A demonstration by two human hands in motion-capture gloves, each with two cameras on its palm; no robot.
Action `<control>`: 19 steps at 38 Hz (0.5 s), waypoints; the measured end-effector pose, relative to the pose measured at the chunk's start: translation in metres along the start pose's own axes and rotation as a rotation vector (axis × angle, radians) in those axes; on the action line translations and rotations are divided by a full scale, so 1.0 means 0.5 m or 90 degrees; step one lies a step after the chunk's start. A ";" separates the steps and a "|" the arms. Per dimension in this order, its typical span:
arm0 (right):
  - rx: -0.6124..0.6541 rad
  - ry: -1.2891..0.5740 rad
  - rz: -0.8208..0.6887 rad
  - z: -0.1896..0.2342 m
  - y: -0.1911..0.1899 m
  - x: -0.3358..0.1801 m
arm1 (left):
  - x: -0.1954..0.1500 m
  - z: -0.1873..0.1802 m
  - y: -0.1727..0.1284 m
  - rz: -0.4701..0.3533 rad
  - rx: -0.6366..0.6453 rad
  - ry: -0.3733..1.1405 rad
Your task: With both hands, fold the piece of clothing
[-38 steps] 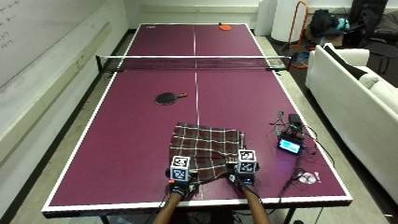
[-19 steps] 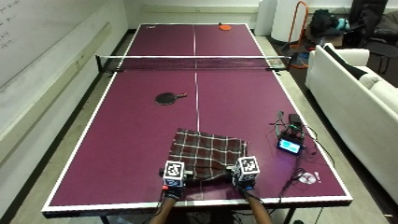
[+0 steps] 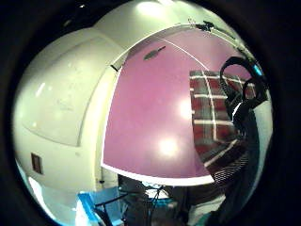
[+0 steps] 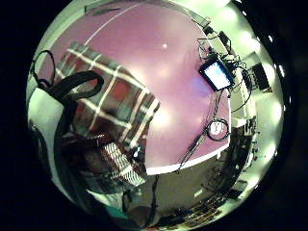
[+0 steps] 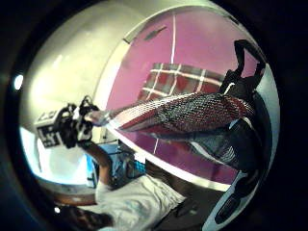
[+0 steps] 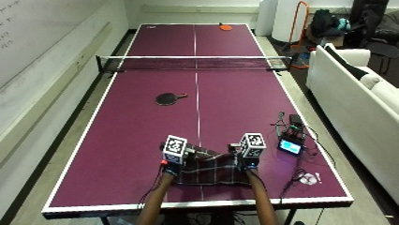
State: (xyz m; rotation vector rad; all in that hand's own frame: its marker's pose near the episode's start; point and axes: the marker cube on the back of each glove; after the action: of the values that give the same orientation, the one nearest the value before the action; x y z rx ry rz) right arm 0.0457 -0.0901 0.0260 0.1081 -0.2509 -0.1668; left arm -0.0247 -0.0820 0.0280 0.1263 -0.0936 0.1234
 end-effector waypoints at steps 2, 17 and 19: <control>-0.027 0.019 0.024 -0.032 -0.001 -0.015 | 0.008 0.013 -0.057 0.000 -0.010 -0.010; -0.042 0.132 0.129 0.067 -0.090 0.037 | 0.055 0.053 -0.139 -0.028 -0.023 -0.043; -0.006 0.139 0.153 0.051 -0.065 0.034 | 0.057 0.053 -0.124 -0.025 0.007 -0.019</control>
State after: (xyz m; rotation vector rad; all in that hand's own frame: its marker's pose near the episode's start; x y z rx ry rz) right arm 0.0506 -0.1272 0.0506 0.0853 -0.0438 0.0826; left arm 0.0094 -0.1431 0.0497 0.1405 -0.1194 0.0831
